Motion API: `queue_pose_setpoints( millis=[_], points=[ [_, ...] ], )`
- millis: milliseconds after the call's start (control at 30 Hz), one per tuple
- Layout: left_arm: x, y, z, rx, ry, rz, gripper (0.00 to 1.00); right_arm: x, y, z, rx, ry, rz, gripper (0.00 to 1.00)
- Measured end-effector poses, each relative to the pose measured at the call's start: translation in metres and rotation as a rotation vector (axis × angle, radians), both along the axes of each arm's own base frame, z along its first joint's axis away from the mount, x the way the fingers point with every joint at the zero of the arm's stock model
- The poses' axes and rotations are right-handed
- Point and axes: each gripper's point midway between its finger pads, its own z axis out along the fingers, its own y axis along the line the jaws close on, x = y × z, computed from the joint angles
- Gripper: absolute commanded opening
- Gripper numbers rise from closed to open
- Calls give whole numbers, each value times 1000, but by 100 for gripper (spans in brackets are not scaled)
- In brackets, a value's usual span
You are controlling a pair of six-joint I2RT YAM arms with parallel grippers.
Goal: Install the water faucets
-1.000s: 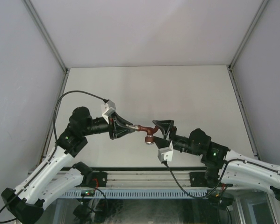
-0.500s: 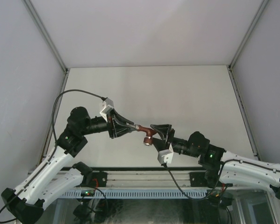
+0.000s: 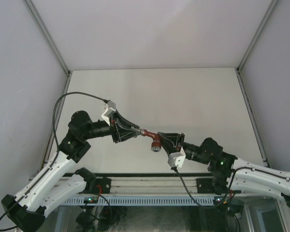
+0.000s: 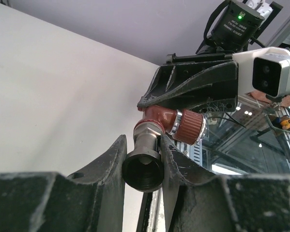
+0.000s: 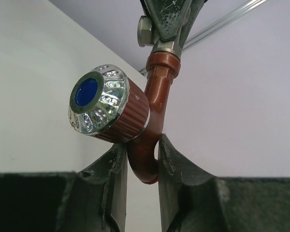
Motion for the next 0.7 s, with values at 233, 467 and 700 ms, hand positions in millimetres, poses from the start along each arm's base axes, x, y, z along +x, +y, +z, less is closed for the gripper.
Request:
queue_pose_setpoints(
  millis=[233, 467, 700],
  points=[
    [-7, -1, 2, -5, -10, -43, 8, -7, -4, 0, 83, 210, 46, 0],
    [-6, -5, -10, 25, 32, -65, 18, -9, -11, -6, 130, 439, 120, 0],
    [-9, -8, -19, 44, 64, -117, 14, -18, -15, -7, 156, 592, 174, 0]
  ],
)
